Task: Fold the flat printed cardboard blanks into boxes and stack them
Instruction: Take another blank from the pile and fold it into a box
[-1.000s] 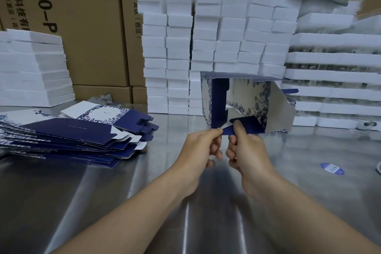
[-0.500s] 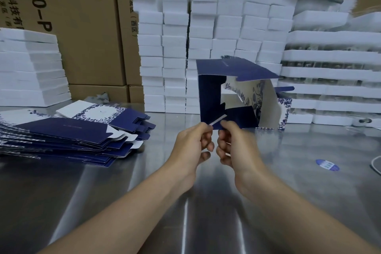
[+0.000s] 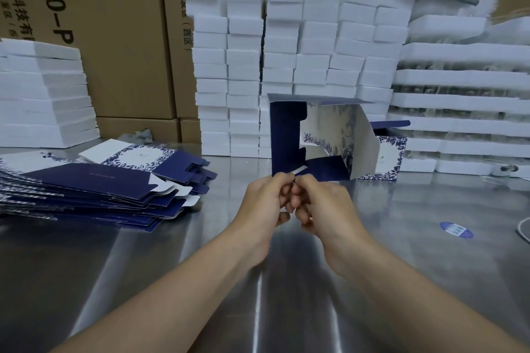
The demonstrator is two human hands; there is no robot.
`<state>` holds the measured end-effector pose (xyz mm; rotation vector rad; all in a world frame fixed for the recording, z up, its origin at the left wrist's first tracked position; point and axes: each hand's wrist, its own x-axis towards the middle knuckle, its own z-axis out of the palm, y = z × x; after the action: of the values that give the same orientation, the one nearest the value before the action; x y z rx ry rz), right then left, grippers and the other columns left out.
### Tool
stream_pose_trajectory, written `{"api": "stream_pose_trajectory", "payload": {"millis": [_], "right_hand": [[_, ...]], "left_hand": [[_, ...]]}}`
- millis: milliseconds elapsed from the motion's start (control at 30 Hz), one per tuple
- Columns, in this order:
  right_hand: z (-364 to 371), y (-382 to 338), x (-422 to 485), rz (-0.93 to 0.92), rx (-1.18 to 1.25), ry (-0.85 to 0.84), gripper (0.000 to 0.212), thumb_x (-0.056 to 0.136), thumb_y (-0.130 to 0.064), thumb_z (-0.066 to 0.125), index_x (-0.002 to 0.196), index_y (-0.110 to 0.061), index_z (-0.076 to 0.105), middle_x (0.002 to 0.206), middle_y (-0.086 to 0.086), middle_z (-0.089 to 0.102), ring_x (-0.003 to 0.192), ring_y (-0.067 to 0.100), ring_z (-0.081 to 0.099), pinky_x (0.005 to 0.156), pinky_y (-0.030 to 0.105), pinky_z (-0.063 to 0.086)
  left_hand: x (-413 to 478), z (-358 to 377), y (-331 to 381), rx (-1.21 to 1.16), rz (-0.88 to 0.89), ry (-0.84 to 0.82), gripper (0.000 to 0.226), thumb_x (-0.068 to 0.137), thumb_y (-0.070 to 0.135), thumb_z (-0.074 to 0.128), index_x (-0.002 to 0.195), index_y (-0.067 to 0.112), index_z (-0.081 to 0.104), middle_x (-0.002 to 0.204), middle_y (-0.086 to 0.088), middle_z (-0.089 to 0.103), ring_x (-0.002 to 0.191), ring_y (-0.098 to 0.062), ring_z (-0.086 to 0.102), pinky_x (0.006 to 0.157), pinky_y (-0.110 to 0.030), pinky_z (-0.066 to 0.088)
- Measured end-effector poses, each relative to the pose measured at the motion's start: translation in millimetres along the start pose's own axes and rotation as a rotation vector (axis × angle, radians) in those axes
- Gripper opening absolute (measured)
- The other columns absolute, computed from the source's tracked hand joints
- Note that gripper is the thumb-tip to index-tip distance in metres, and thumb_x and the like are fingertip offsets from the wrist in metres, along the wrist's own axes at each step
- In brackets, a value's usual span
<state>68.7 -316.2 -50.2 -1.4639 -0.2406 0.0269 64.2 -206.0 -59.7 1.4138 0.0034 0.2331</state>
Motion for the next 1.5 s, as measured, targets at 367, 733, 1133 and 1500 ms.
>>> {"api": "stream_pose_trajectory", "payload": {"millis": [367,733,1133,1500], "right_hand": [[0.0,-1.2,2.7,0.050,0.016,0.036,0.035,0.101,-0.017,0.041,0.066,-0.017,0.046,0.050,-0.004,0.038,0.040,0.010,0.035,0.042,0.020,0.028],[-3.1,0.0,6.7,0.019,0.031,0.081,0.034,0.099,-0.015,0.041,0.065,-0.018,0.040,0.052,-0.004,0.028,0.044,0.013,0.026,0.041,0.022,0.022],[-6.7,0.2,10.7,0.035,0.005,0.112,0.038,0.099,-0.018,0.045,0.062,-0.020,0.040,0.048,-0.006,0.031,0.040,0.012,0.029,0.044,0.025,0.023],[-21.4,6.5,24.6,-0.087,-0.108,0.275,0.041,0.099,-0.022,0.055,0.060,-0.023,0.041,0.052,-0.005,0.029,0.048,0.016,0.024,0.055,0.034,0.019]], "left_hand": [[-1.0,0.4,-0.5,0.069,0.012,0.031,0.043,0.100,0.033,0.060,0.062,0.024,0.041,0.060,0.002,0.037,0.055,-0.013,0.045,0.062,-0.030,0.037],[0.9,-2.1,-1.2,0.002,-0.039,0.021,0.056,0.100,0.041,0.061,0.049,0.028,0.042,0.055,0.007,0.036,0.055,-0.014,0.046,0.059,-0.028,0.036],[-3.0,1.7,0.8,-0.018,-0.119,-0.061,0.055,0.103,0.039,0.055,0.050,0.027,0.046,0.054,0.008,0.040,0.057,-0.013,0.048,0.059,-0.028,0.036],[0.5,-6.1,-1.5,-0.022,-0.110,0.104,0.045,0.088,0.050,0.079,0.123,0.032,0.059,0.093,0.005,0.071,0.081,-0.010,0.074,0.062,-0.027,0.053]]}}
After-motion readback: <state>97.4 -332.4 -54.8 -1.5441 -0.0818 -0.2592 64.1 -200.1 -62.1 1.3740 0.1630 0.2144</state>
